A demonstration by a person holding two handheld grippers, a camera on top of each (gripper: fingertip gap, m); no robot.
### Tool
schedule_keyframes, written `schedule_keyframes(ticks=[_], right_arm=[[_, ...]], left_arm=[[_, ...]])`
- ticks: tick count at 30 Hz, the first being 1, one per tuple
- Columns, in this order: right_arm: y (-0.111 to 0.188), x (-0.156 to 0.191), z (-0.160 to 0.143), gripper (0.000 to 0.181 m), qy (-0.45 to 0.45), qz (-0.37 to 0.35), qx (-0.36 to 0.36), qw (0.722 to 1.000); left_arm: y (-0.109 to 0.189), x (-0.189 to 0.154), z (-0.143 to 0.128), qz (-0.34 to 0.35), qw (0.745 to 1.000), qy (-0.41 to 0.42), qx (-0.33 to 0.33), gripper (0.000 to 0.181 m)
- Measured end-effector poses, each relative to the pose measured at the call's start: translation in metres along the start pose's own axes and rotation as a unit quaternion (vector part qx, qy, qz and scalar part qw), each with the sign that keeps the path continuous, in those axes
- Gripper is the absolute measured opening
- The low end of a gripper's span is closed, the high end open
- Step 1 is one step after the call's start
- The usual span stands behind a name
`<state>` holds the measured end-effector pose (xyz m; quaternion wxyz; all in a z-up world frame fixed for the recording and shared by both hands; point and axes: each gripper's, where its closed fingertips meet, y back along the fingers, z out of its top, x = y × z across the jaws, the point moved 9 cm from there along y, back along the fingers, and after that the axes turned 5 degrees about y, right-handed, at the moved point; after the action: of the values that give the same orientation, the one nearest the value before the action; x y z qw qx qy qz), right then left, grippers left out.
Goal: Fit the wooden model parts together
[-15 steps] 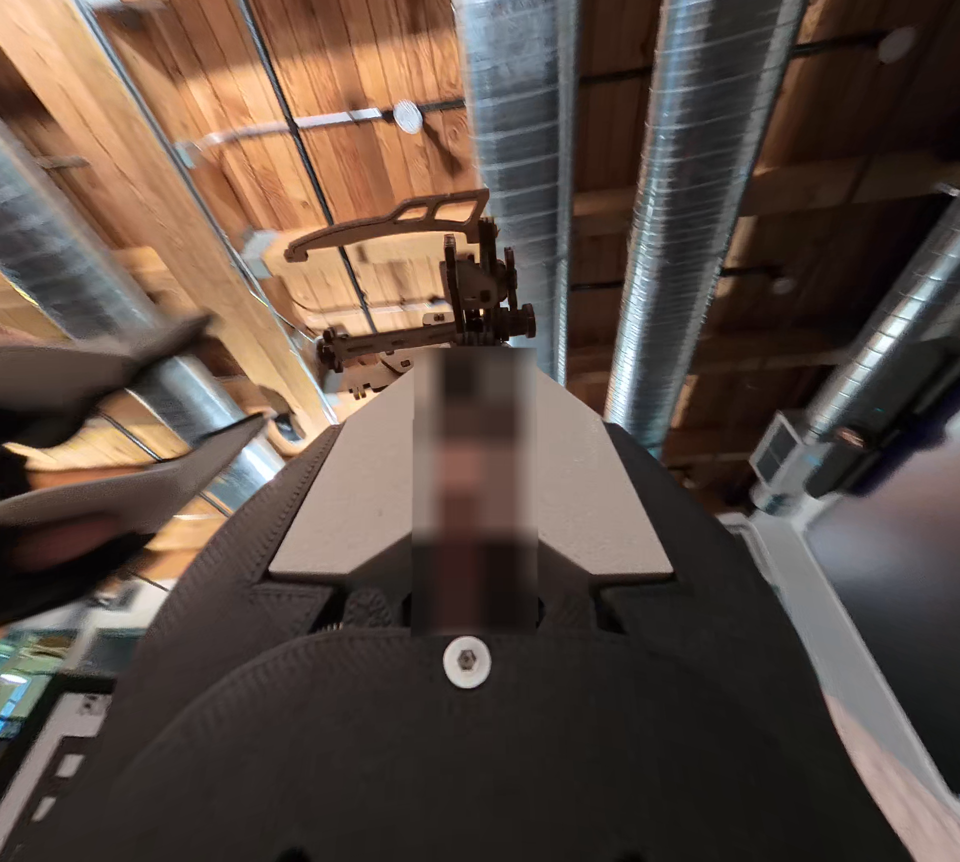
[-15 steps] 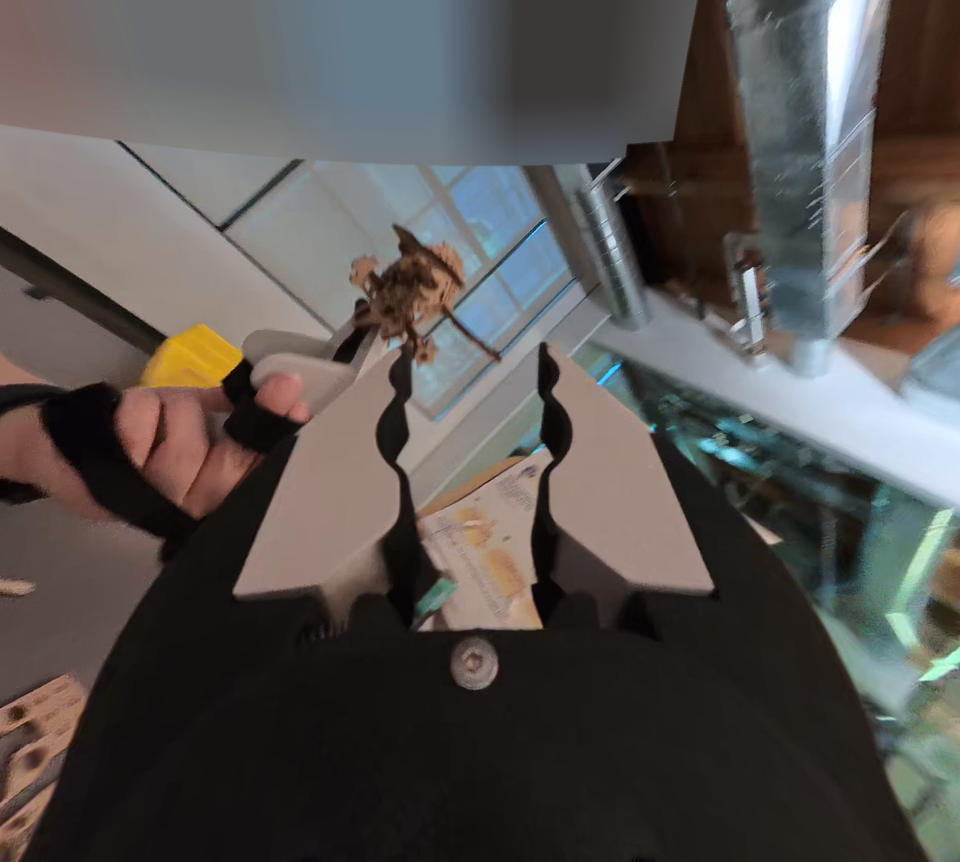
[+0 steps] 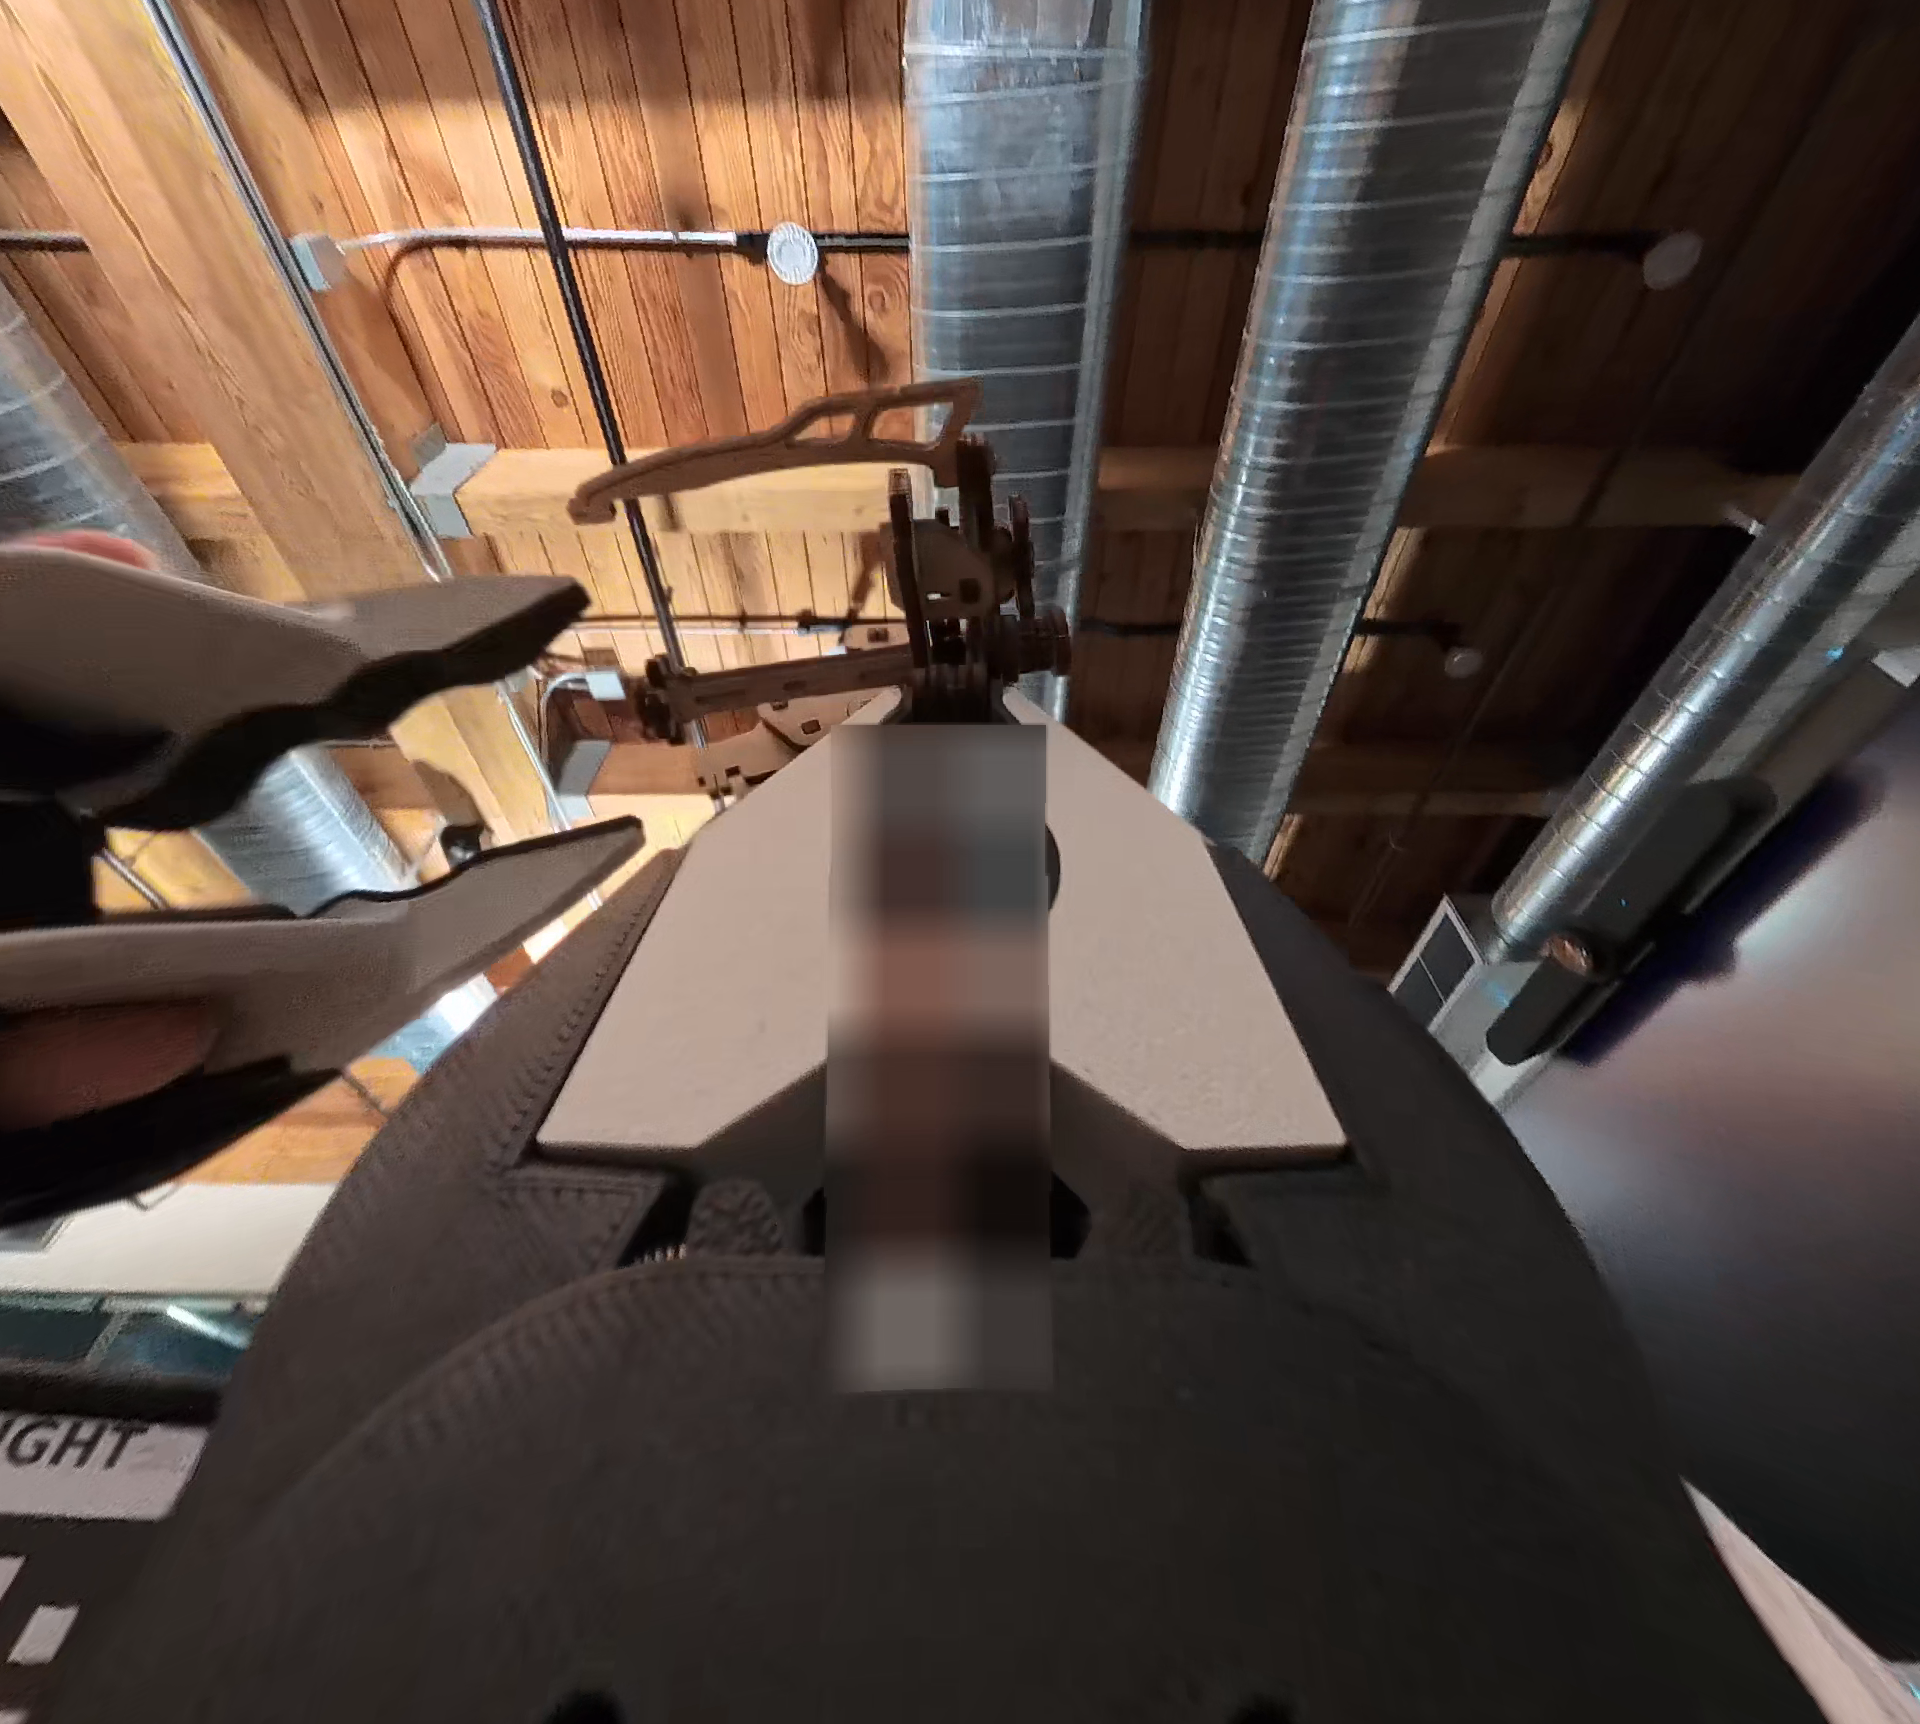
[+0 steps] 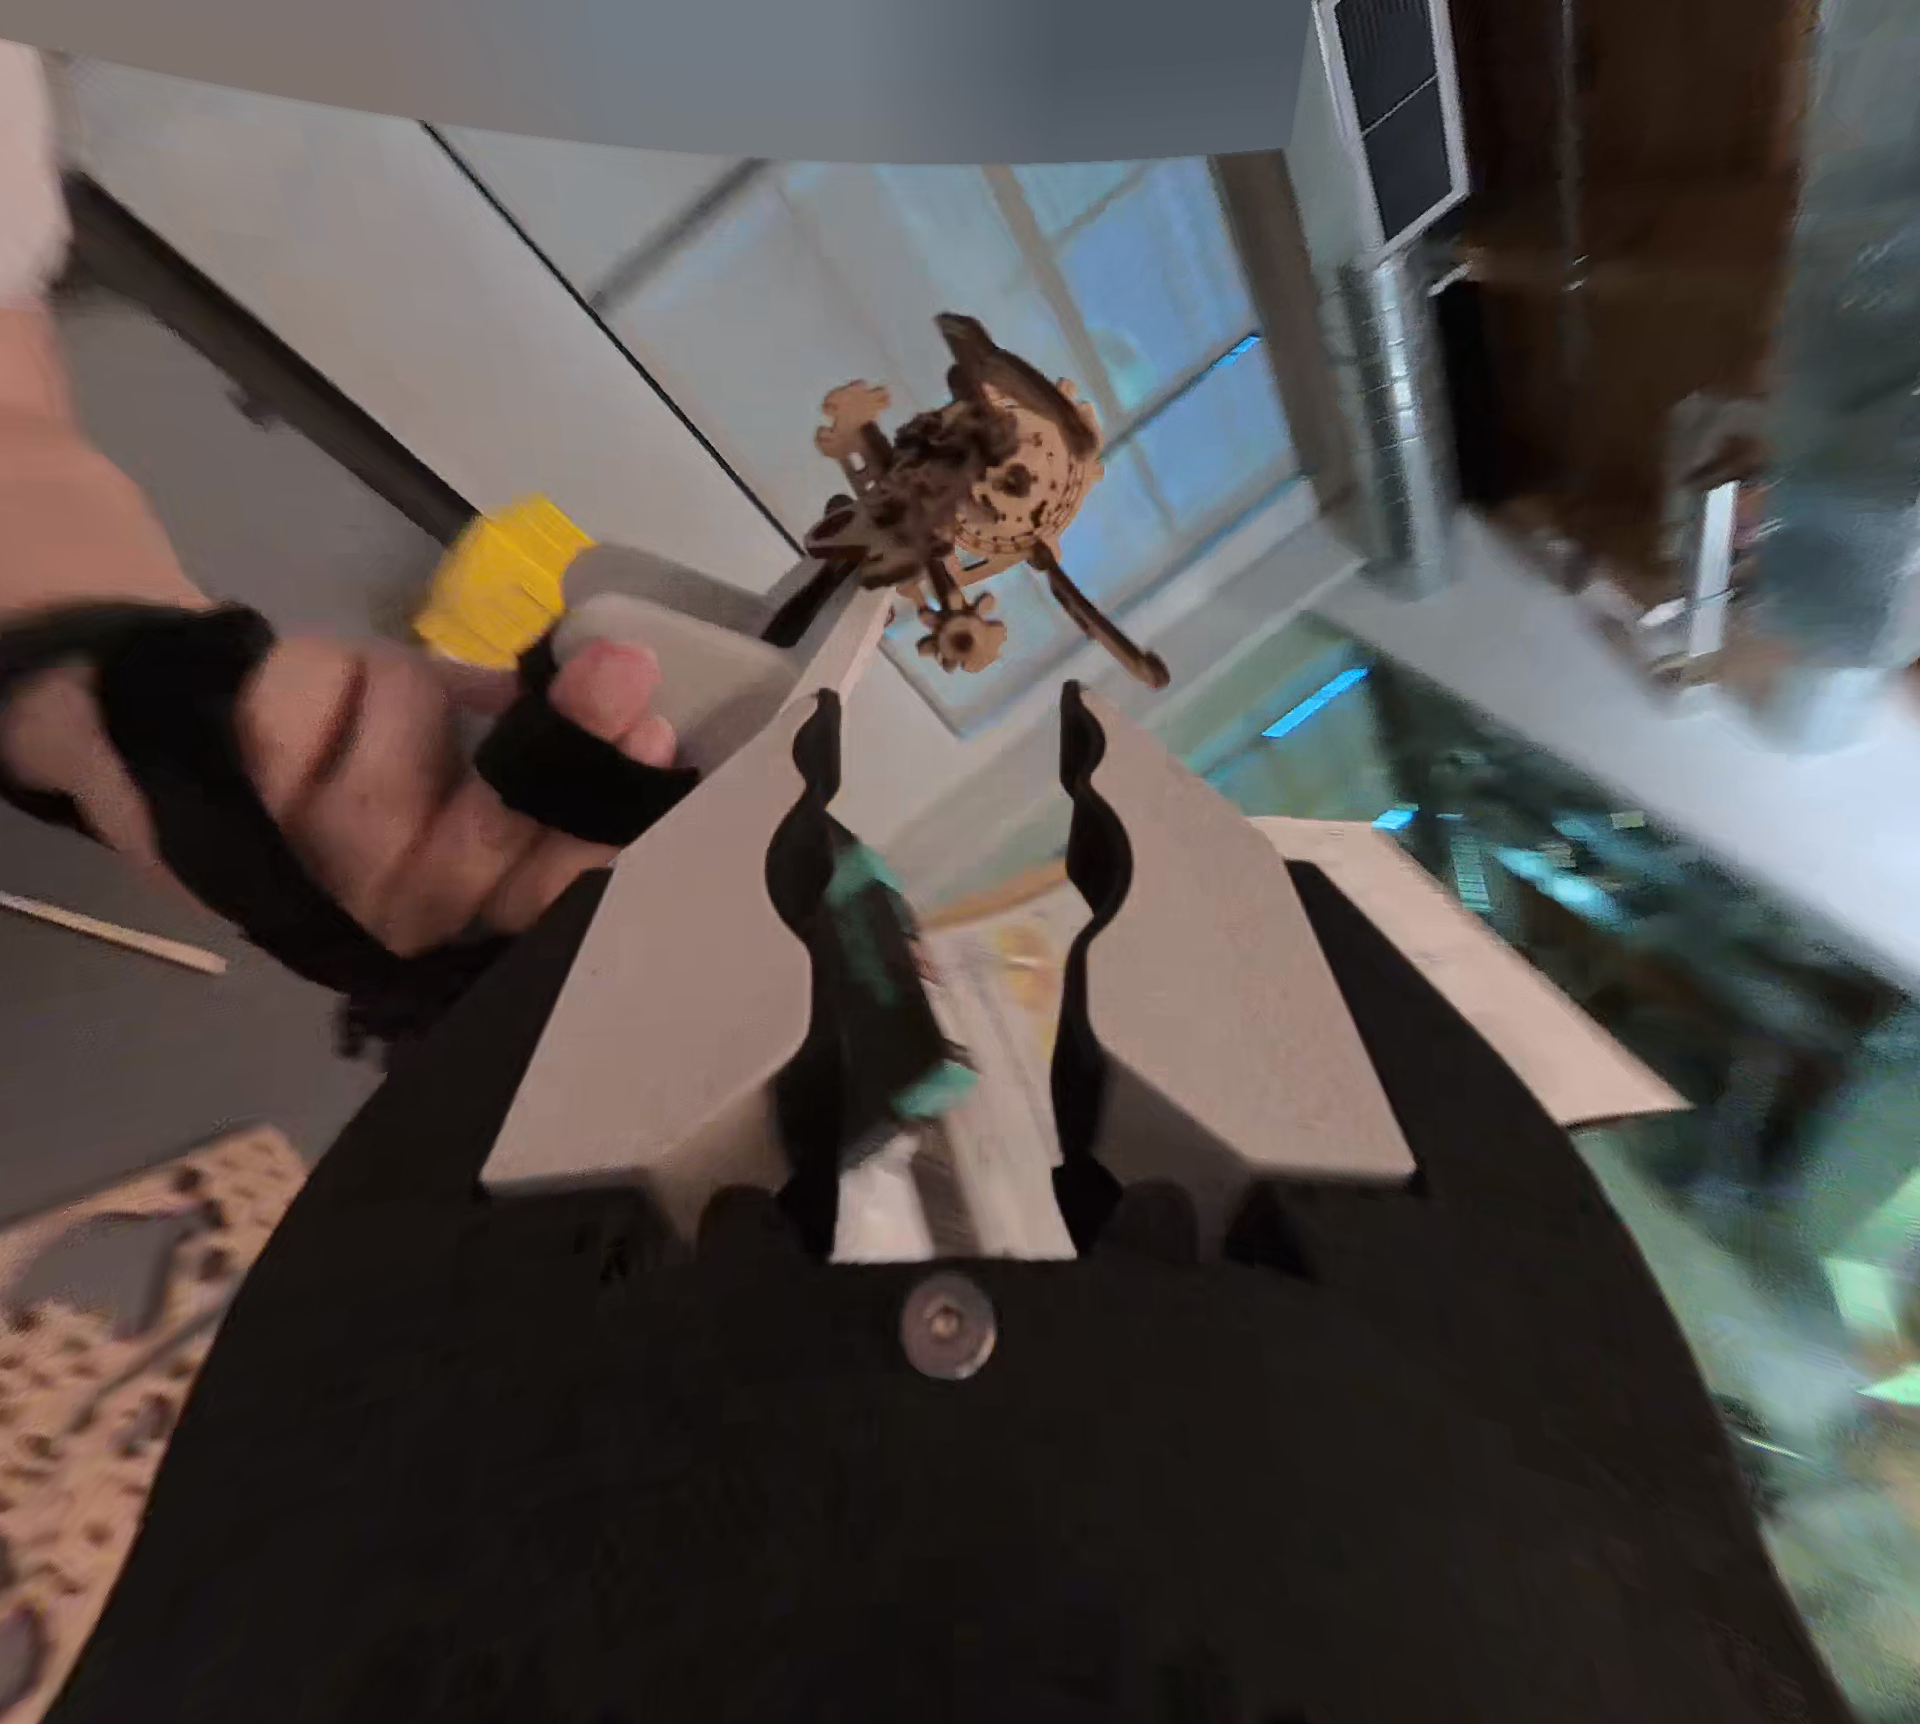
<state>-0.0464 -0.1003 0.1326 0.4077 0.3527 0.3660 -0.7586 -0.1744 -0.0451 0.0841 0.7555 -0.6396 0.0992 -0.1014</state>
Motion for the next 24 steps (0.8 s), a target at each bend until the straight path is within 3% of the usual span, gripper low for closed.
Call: schedule_keyframes(ticks=[7, 11, 13, 19, 24], right_arm=[[-0.007, 0.009, 0.025, 0.039, 0.128, -0.021, 0.046, 0.99], [-0.007, 0.011, 0.027, 0.031, 0.161, -0.01, 0.083, 0.983], [-0.005, 0.01, 0.029, 0.017, 0.178, -0.017, 0.088, 0.98], [-0.003, 0.01, 0.036, 0.025, 0.201, -0.01, 0.111, 0.973], [-0.003, 0.013, 0.042, 0.016, 0.237, -0.007, 0.127, 0.963]], left_arm=[[-0.002, 0.011, -0.011, 0.015, 0.999, 0.026, -0.015, 0.009], [0.002, 0.016, -0.011, 0.015, 0.999, 0.04, -0.027, 0.01], [0.003, 0.017, -0.012, 0.023, 0.999, 0.043, -0.022, 0.009], [0.0, 0.02, -0.017, 0.031, 0.998, 0.054, 0.004, 0.009], [0.0, 0.021, -0.017, 0.033, 0.998, 0.054, 0.013, 0.01]])
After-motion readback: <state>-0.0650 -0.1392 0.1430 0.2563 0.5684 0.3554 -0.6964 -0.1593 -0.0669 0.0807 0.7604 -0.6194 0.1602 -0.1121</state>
